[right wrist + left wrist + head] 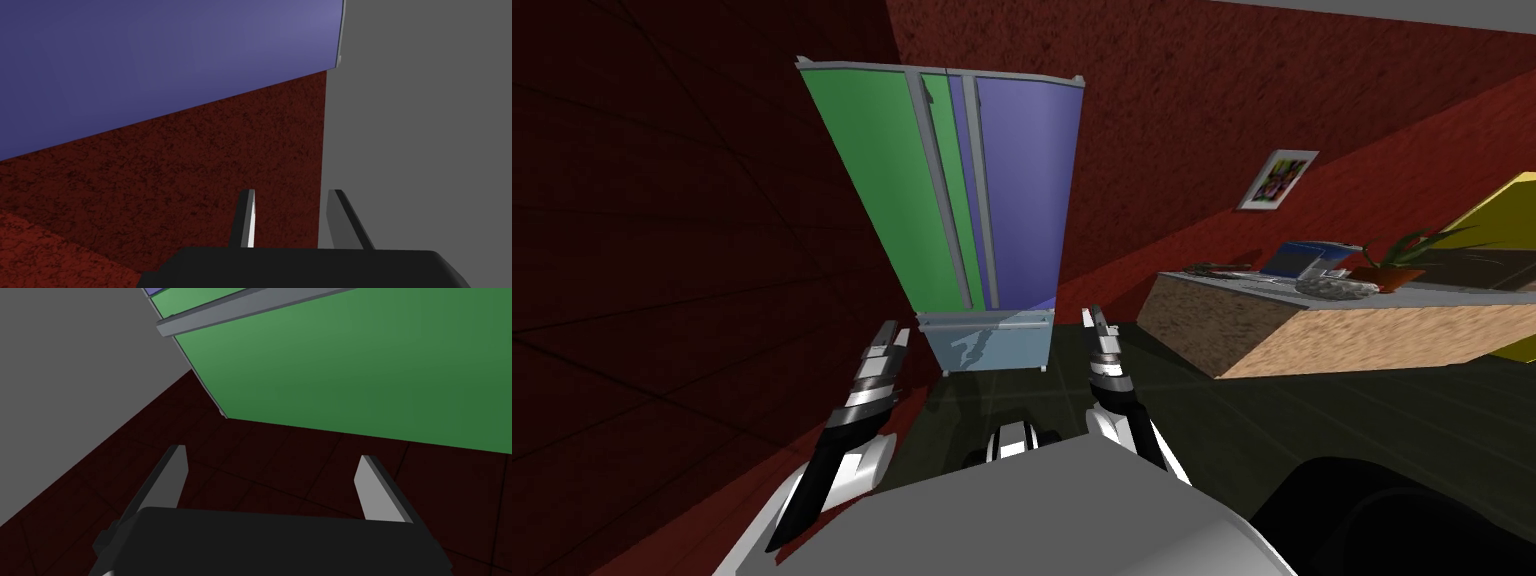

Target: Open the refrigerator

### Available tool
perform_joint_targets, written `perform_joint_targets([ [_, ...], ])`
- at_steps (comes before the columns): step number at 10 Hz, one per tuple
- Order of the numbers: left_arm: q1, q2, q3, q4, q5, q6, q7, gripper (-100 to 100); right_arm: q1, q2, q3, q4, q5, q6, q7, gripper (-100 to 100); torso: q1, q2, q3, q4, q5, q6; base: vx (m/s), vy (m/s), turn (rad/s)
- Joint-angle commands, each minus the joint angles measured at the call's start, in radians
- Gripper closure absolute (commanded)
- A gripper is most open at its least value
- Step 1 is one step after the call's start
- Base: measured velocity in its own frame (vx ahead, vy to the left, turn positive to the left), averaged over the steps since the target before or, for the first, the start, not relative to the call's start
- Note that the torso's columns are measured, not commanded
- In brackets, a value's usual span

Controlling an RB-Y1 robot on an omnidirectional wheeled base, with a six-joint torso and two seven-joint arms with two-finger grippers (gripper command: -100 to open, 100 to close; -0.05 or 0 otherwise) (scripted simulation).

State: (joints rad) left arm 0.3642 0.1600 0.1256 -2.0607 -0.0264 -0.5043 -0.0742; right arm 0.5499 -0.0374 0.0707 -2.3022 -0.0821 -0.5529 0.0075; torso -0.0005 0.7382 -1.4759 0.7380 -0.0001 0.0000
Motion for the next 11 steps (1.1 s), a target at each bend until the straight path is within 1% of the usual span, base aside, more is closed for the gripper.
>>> perform_joint_targets([
  [1,-0.025,0.017,0.017,0.066,0.009,-0.035,-0.013,-100,0.000,0.000,0.000,0.000,0.000,0.000,0.000,0,0.001,0.001,0.000,0.000,0.000,0.000,0.048,-0.029,0.037],
  [2,-0.025,0.017,0.017,0.077,0.009,-0.035,-0.013,-100,0.000,0.000,0.000,0.000,0.000,0.000,0.000,0,0.001,0.000,0.000,0.000,0.000,0.000,0.039,-0.028,0.027],
  [3,-0.045,0.025,0.029,0.112,0.015,-0.058,-0.023,-100,0.000,0.000,0.000,0.000,0.000,0.000,0.000,0,0.001,0.000,0.000,0.000,0.000,0.000,0.040,-0.037,0.047],
  [4,-0.045,0.025,0.029,0.127,0.015,-0.058,-0.023,-100,0.000,0.000,0.000,0.000,0.000,0.000,0.000,0,0.000,0.000,0.000,0.000,0.000,0.000,0.039,-0.031,0.019],
  [5,-0.066,0.033,0.041,0.162,0.021,-0.081,-0.034,-100,0.000,0.000,0.000,0.000,0.000,0.000,0.000,0,0.001,0.000,0.000,0.000,0.000,0.000,0.055,-0.034,0.040],
  [6,-0.066,0.033,0.041,0.178,0.021,-0.081,-0.034,-100,0.000,0.000,0.000,0.000,0.000,0.000,0.000,0,0.000,-0.001,-0.001,0.000,0.000,0.000,0.050,-0.031,0.026],
  [7,-0.087,0.039,0.053,0.213,0.027,-0.106,-0.044,-100,0.000,0.000,0.000,0.000,0.000,0.000,0.000,0,0.001,-0.001,0.000,0.000,0.000,0.000,0.061,-0.046,0.043],
  [8,-0.087,0.039,0.053,0.231,0.027,-0.106,-0.044,-100,0.000,0.000,0.000,0.000,0.000,0.000,0.000,0,0.000,-0.001,-0.001,0.000,0.000,0.000,0.047,-0.038,0.027],
  [9,-0.109,0.046,0.065,0.267,0.032,-0.130,-0.056,-100,0.000,0.000,0.000,0.000,0.000,0.000,0.000,0,0.001,0.000,0.000,0.000,0.000,0.000,0.053,-0.045,0.049],
  [10,-0.109,0.046,0.065,0.284,0.032,-0.130,-0.056,-100,0.000,0.000,0.000,0.000,0.000,0.000,0.000,0,0.000,0.000,0.000,0.000,0.000,0.000,0.041,-0.043,0.023],
  [11,-0.131,0.052,0.077,0.315,0.037,-0.155,-0.067,-100,0.000,0.000,0.000,0.000,0.000,0.000,0.000,0,0.000,0.001,0.000,0.000,0.000,0.000,0.041,-0.053,0.043],
])
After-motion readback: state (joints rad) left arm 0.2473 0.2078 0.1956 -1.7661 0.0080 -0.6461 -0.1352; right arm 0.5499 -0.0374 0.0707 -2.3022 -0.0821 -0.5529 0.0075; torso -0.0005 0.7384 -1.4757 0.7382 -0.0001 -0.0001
